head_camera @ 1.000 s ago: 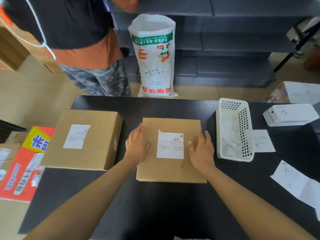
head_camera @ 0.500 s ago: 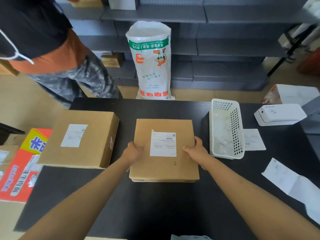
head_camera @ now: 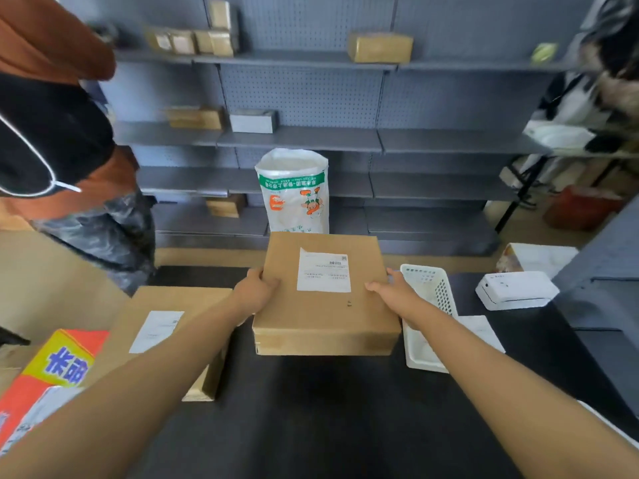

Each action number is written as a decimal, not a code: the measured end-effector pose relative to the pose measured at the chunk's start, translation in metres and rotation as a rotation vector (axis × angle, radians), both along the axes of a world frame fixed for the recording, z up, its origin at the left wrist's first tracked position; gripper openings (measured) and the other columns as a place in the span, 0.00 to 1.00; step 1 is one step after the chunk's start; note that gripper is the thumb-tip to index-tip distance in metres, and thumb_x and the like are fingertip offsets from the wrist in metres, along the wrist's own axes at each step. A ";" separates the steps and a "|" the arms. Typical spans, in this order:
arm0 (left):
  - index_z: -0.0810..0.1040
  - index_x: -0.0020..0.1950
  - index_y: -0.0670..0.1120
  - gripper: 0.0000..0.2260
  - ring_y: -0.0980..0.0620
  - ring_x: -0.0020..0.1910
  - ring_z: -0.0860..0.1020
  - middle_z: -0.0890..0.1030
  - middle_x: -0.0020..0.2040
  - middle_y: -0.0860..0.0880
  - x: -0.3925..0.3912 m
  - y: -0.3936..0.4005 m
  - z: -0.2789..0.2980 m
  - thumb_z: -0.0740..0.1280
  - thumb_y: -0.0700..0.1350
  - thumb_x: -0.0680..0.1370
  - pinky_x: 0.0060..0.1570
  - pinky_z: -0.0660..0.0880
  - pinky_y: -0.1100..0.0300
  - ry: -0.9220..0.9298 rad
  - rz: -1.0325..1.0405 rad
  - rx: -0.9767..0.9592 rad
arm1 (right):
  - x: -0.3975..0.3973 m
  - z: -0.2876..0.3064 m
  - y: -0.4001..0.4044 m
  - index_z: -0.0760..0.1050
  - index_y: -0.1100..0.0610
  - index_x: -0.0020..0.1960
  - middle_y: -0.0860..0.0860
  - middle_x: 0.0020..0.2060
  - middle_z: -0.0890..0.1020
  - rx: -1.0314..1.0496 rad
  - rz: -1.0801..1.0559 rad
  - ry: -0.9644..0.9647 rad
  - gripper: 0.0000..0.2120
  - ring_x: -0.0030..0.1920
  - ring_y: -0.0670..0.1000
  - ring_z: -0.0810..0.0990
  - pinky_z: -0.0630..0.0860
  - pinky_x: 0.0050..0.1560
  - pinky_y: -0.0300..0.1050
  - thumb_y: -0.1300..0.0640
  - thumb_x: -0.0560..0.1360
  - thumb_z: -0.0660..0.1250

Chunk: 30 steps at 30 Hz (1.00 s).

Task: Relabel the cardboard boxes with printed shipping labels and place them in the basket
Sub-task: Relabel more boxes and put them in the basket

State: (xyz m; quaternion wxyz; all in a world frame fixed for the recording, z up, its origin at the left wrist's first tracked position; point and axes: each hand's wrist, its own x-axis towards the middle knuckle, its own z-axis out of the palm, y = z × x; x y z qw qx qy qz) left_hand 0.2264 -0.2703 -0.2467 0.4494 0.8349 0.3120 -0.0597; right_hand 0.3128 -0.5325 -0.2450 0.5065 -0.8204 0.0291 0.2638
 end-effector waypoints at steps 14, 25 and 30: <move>0.60 0.74 0.45 0.23 0.44 0.60 0.72 0.70 0.68 0.44 0.023 -0.067 0.078 0.56 0.54 0.82 0.53 0.68 0.55 -0.138 -0.318 -0.046 | -0.071 0.085 -0.075 0.61 0.50 0.73 0.52 0.67 0.72 -0.114 -0.397 -0.229 0.28 0.61 0.56 0.74 0.72 0.62 0.54 0.48 0.76 0.65; 0.61 0.73 0.45 0.23 0.45 0.57 0.74 0.73 0.66 0.45 -0.002 -0.302 0.099 0.56 0.55 0.81 0.52 0.71 0.54 -0.160 -0.832 -0.038 | -0.225 0.103 -0.276 0.70 0.51 0.66 0.52 0.62 0.77 -0.232 -0.815 -0.274 0.21 0.51 0.52 0.76 0.71 0.49 0.45 0.47 0.76 0.65; 0.67 0.70 0.45 0.22 0.42 0.57 0.76 0.76 0.63 0.44 -0.042 -0.442 0.103 0.57 0.55 0.79 0.60 0.74 0.48 -0.150 -1.057 -0.100 | -0.321 0.109 -0.378 0.67 0.53 0.70 0.53 0.64 0.75 -0.317 -1.042 -0.238 0.28 0.60 0.55 0.76 0.72 0.57 0.46 0.45 0.74 0.67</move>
